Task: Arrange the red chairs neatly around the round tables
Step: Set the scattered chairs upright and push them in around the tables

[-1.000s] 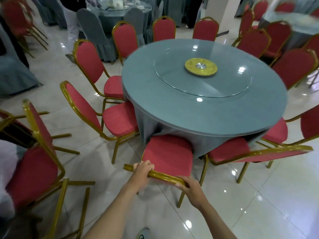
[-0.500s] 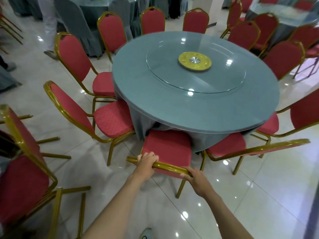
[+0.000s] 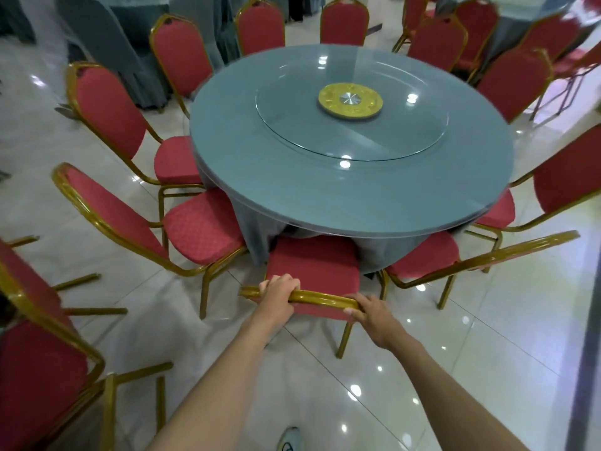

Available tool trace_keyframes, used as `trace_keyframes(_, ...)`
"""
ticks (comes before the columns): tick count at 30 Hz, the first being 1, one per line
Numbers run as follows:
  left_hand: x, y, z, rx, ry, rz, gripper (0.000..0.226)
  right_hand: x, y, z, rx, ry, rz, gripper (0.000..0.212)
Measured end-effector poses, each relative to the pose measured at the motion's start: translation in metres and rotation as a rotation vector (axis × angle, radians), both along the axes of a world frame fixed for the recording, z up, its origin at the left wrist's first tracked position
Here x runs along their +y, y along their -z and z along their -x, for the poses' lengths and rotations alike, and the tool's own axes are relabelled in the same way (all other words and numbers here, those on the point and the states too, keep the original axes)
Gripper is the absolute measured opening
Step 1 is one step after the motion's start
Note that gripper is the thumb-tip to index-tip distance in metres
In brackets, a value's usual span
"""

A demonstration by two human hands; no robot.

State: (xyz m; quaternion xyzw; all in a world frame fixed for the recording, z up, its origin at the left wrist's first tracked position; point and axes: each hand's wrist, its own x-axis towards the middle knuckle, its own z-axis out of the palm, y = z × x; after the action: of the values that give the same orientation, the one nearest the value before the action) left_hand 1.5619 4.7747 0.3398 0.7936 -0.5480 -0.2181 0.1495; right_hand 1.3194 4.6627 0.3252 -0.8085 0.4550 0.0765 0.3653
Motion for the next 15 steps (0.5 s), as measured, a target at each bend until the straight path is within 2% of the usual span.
trace_keyframes(3, 0.001, 0.006, -0.002, 0.081, -0.031, 0.04, 0.034, 0.013, 0.0, -0.001, -0.014, 0.068, 0.027, 0.083)
trace_keyframes(7, 0.006, 0.007, -0.007, 0.222, -0.027, 0.116, 0.038, 0.029, 0.009, 0.001, -0.023, 0.206, 0.073, 0.116)
trace_keyframes(8, 0.008, 0.004, -0.008, 0.248, -0.025, 0.121, 0.038, 0.033, 0.008, -0.001, -0.016, 0.235, 0.065, 0.118)
trace_keyframes(12, 0.01, -0.004, -0.01, 0.293, -0.03, 0.111, 0.037, 0.047, -0.002, -0.013, 0.006, 0.303, 0.017, 0.081)
trace_keyframes(15, 0.012, -0.013, -0.01, 0.323, 0.004, 0.08, 0.031, 0.053, -0.002, -0.009, -0.018, 0.297, 0.049, 0.079)
